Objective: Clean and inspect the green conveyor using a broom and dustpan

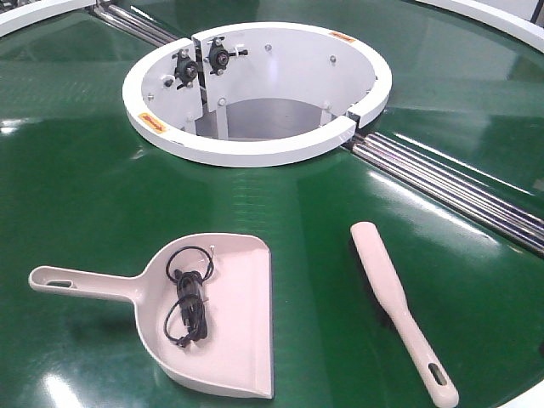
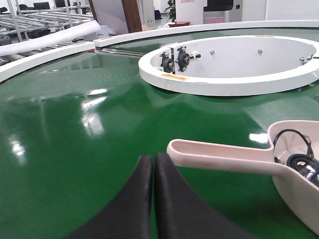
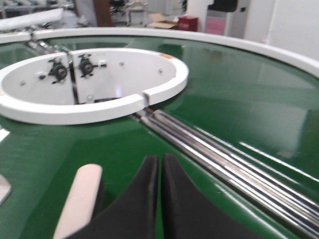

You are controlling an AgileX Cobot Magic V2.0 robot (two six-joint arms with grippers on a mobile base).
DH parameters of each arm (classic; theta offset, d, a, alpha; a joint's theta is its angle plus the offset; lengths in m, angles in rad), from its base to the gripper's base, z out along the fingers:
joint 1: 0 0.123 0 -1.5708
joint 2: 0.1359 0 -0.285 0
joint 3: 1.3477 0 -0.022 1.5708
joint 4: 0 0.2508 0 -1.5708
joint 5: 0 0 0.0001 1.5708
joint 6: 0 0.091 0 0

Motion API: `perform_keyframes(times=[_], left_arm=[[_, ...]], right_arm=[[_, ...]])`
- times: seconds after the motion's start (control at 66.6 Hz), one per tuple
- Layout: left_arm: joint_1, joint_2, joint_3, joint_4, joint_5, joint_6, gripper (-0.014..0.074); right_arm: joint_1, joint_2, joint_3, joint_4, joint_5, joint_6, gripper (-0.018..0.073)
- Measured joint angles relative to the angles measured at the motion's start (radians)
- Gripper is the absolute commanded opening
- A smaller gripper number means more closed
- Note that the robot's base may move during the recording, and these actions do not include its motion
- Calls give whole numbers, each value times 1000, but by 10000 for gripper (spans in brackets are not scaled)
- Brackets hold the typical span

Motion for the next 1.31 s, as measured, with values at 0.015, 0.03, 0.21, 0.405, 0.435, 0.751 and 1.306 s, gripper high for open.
perform_keyframes(times=[0.015, 0.03, 0.21, 0.405, 0.435, 0.751, 1.306], left_arm=[[0, 0, 0, 0, 0, 0, -22], [0, 0, 0, 0, 0, 0, -22], [0, 0, 0, 0, 0, 0, -22], [0, 0, 0, 0, 1, 0, -22], [0, 0, 0, 0, 1, 0, -22], [0, 0, 0, 0, 2, 0, -22], [0, 0, 0, 0, 2, 0, -22]], right_arm=[[-5, -9, 5, 0, -1, 0, -5], [-9, -19, 11, 0, -4, 0, -5], [-23, -197, 183, 0, -84, 0, -5], [-23, -370, 278, 0, -63, 0, -5], [-23, -378, 278, 0, -54, 0, -5], [-23, -380, 280, 0, -27, 0, -5], [-23, -380, 280, 0, -17, 0, -5]])
